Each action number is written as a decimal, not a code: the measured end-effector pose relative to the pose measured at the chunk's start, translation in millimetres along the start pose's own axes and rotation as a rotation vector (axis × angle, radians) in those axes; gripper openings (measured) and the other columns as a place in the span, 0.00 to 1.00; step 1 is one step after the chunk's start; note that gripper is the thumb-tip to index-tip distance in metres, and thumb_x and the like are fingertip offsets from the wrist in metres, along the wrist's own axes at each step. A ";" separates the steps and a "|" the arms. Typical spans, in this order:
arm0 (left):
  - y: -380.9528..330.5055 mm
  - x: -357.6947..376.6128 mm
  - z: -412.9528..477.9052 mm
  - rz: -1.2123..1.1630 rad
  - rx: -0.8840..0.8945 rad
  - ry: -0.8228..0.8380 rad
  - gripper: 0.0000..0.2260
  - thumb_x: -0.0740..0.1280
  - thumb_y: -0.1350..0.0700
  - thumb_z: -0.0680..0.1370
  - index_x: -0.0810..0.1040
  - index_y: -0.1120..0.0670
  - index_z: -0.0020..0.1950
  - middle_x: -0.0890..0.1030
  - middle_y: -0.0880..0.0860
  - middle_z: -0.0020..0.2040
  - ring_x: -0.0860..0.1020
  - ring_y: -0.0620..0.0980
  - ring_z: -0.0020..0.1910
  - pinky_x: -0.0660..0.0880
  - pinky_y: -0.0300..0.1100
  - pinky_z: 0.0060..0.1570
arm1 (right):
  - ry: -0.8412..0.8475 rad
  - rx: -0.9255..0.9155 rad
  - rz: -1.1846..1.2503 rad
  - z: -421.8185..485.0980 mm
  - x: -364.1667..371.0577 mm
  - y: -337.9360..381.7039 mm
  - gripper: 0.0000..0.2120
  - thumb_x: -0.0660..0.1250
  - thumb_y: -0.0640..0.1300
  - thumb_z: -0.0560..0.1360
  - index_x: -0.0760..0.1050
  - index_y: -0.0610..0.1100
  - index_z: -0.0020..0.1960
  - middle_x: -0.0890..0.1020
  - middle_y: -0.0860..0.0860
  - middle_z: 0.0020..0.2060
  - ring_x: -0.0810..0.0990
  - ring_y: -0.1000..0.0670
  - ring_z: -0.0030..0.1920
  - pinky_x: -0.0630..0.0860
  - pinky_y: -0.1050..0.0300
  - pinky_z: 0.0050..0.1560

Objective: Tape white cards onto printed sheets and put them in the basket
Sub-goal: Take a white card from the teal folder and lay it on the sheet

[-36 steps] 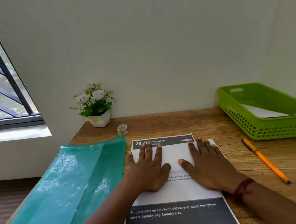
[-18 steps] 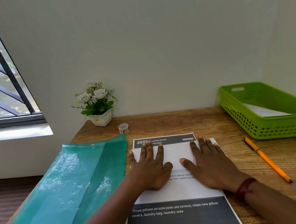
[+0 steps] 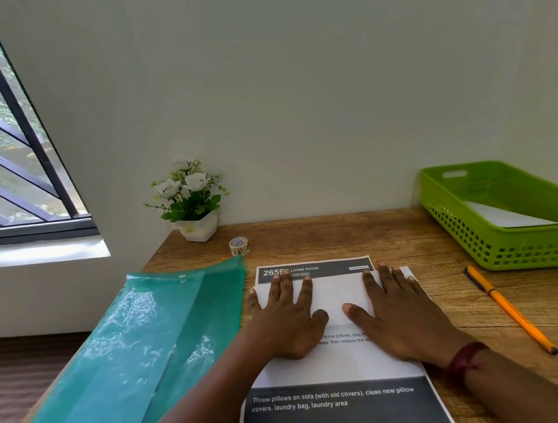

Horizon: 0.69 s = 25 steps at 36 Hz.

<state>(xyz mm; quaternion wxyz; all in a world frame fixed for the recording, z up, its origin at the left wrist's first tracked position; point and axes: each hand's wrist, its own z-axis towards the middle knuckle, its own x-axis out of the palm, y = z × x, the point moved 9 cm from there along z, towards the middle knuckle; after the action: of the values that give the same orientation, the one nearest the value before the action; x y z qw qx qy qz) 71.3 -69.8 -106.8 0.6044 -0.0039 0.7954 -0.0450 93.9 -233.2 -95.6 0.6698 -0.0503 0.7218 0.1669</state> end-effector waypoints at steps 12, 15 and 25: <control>6.4 -50.0 3.8 -0.076 0.009 -0.084 0.28 0.50 0.41 0.83 0.49 0.50 0.80 0.53 0.56 0.80 0.51 0.57 0.79 0.54 0.58 0.76 | -0.127 -0.029 0.108 3.5 -19.1 -1.4 0.38 0.43 0.68 0.77 0.52 0.46 0.79 0.53 0.43 0.78 0.49 0.44 0.78 0.45 0.49 0.77; 21.1 -87.2 8.6 -0.165 -0.009 -0.233 0.24 0.53 0.46 0.84 0.63 0.56 0.76 0.68 0.58 0.74 0.67 0.57 0.72 0.65 0.52 0.70 | -0.155 -0.038 0.145 3.5 -24.4 -1.1 0.36 0.45 0.67 0.78 0.52 0.46 0.79 0.54 0.44 0.78 0.50 0.45 0.78 0.47 0.50 0.76; 115.1 -131.2 34.2 -0.309 -0.218 -0.638 0.10 0.66 0.64 0.76 0.83 0.60 0.55 0.85 0.56 0.52 0.81 0.50 0.47 0.79 0.44 0.51 | -0.219 -0.105 0.224 -1.5 -35.4 4.6 0.30 0.48 0.64 0.80 0.59 0.49 0.75 0.61 0.50 0.76 0.52 0.49 0.78 0.55 0.54 0.74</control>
<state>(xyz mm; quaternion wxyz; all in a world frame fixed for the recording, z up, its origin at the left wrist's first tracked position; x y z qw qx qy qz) 145.1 50.5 1.4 0.8040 -0.2021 0.5573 -0.0470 94.6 -234.6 -59.9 0.7182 0.0140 0.6357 0.2826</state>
